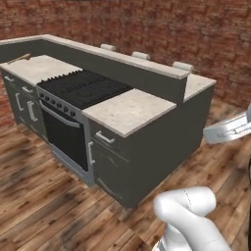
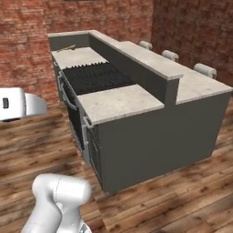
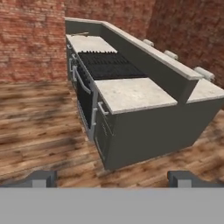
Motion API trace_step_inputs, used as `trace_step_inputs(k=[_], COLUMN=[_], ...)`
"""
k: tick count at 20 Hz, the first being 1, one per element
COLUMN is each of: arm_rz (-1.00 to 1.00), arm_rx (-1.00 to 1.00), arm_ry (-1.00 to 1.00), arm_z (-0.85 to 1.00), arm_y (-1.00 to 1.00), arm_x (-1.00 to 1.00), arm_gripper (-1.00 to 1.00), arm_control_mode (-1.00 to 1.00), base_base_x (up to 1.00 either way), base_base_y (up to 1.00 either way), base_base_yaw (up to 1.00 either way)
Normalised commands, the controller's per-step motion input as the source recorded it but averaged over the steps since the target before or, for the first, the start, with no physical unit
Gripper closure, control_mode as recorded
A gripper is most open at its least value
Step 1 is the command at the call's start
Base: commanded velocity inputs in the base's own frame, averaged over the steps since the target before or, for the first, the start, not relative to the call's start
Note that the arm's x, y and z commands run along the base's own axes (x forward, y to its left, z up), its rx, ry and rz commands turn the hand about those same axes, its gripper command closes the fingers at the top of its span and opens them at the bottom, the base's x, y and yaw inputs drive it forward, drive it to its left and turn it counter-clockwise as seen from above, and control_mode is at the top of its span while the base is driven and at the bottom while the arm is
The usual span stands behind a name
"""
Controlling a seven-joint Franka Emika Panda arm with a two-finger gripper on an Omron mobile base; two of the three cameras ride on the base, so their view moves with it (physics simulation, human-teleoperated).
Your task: Organize the utensils by type. Pick up the wooden spoons from the counter and place them in the open cabinet. Then pick up the metallic utensils from the counter and place them in the open drawer.
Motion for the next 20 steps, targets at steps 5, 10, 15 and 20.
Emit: trace_step_inputs(k=[5, 10, 15, 20], arm_rz=[0.00, 0.00, 0.00, 0.00], arm_rx=[0.00, 0.00, 0.00, 0.00], arm_ry=[0.00, 0.00, 0.00, 0.00], arm_z=[0.00, 0.00, 0.00, 0.00], arm_y=[0.00, 0.00, 0.00, 0.00], arm_x=[0.00, 0.00, 0.00, 0.00], arm_gripper=[-1.00, -1.00, -1.00, -1.00], arm_control_mode=[1.00, 1.00, 1.00, 1.00], base_base_x=[0.33, 0.55, 0.56, 0.89], base_base_y=[0.76, 0.99, 0.90, 0.48], base_base_yaw=[0.12, 0.34, 0.45, 0.47])
